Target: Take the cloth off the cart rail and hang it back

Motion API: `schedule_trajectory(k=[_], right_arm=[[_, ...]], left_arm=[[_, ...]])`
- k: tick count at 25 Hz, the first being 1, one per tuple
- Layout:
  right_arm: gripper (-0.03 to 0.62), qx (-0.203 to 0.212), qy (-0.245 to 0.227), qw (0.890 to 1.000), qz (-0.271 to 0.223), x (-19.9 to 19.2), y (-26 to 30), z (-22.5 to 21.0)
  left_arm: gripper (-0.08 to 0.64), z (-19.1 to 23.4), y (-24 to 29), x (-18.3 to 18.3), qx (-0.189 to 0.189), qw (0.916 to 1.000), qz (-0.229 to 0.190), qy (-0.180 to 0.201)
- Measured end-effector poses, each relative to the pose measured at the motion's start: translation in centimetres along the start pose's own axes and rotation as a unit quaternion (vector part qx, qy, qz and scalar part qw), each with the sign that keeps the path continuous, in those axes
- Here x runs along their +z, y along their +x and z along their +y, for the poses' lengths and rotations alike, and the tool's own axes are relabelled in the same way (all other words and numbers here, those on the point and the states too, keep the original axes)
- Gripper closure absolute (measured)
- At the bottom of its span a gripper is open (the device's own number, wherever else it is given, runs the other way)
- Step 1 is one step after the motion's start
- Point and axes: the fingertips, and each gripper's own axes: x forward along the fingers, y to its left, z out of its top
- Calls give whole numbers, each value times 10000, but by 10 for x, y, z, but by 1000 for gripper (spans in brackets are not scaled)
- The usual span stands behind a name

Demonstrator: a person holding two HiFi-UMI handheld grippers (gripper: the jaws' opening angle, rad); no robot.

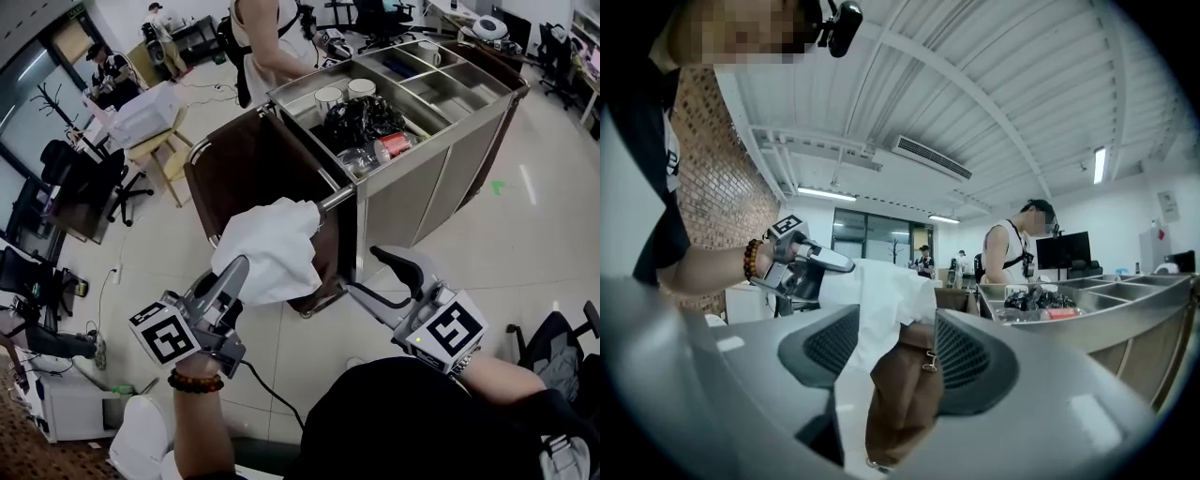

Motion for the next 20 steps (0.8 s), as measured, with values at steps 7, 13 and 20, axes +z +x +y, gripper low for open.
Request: schedule_trajectory(k=[7,13,20], right_arm=[[344,-60,175,9997,172,-3,5,0],[344,-6,245,9994,264,-6,4,8],[342,-13,220,9991,367,-14,11,9]], left_arm=[[541,21,25,-59,-964,9931,116,-655],[541,74,45,-91,-295,9969,141,-713],[524,96,40,-77,1414,9680,953,1840]])
